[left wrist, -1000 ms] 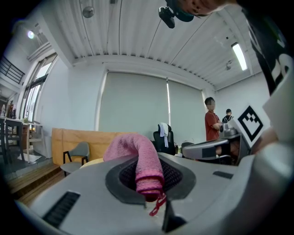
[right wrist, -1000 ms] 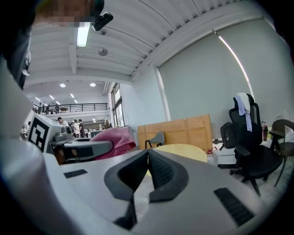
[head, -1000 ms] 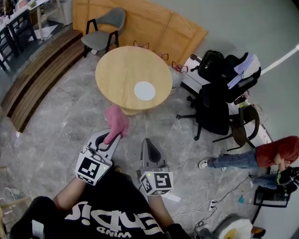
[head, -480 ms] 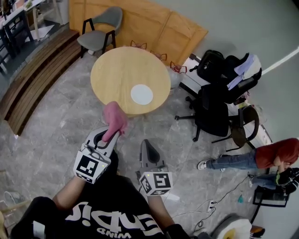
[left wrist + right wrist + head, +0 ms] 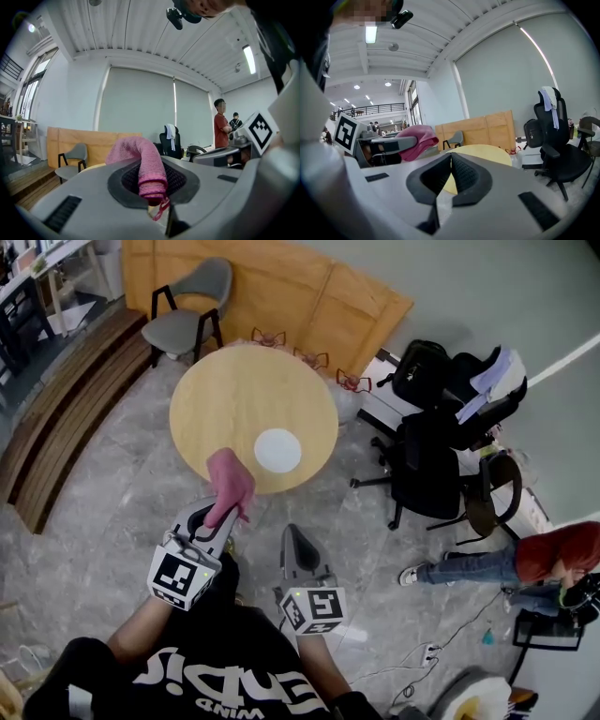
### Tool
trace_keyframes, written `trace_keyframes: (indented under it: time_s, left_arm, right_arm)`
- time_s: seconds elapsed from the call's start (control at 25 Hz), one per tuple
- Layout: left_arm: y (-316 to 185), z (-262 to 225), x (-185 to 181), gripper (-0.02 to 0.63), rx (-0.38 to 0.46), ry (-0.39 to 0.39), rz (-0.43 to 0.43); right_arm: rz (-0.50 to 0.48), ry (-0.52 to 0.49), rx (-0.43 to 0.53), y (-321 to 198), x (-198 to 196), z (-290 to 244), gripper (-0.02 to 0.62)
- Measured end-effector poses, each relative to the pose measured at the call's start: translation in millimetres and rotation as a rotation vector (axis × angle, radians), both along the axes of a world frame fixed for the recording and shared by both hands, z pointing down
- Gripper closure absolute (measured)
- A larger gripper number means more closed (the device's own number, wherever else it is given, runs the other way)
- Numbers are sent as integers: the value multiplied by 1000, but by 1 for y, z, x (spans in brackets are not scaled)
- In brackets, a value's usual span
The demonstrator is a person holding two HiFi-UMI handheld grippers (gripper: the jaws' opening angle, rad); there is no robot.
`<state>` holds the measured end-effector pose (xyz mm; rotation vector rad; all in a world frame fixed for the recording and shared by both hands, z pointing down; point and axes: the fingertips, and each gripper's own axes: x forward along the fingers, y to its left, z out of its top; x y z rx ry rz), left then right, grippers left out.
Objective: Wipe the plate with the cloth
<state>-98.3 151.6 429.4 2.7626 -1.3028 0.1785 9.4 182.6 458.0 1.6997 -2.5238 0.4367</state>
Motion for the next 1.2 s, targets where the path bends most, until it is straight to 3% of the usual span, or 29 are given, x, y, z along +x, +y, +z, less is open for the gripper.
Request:
trace_keyframes:
  time_s: [0.76,1.2]
  left_arm:
    - [-142,8,-13,554,-41,9,92]
    - [-178,20,-2,554,-81,19,127]
  right_arm:
    - [71,5,-31,-140,-16,-1,574]
    - [116,44,-74,-170,1,13,572]
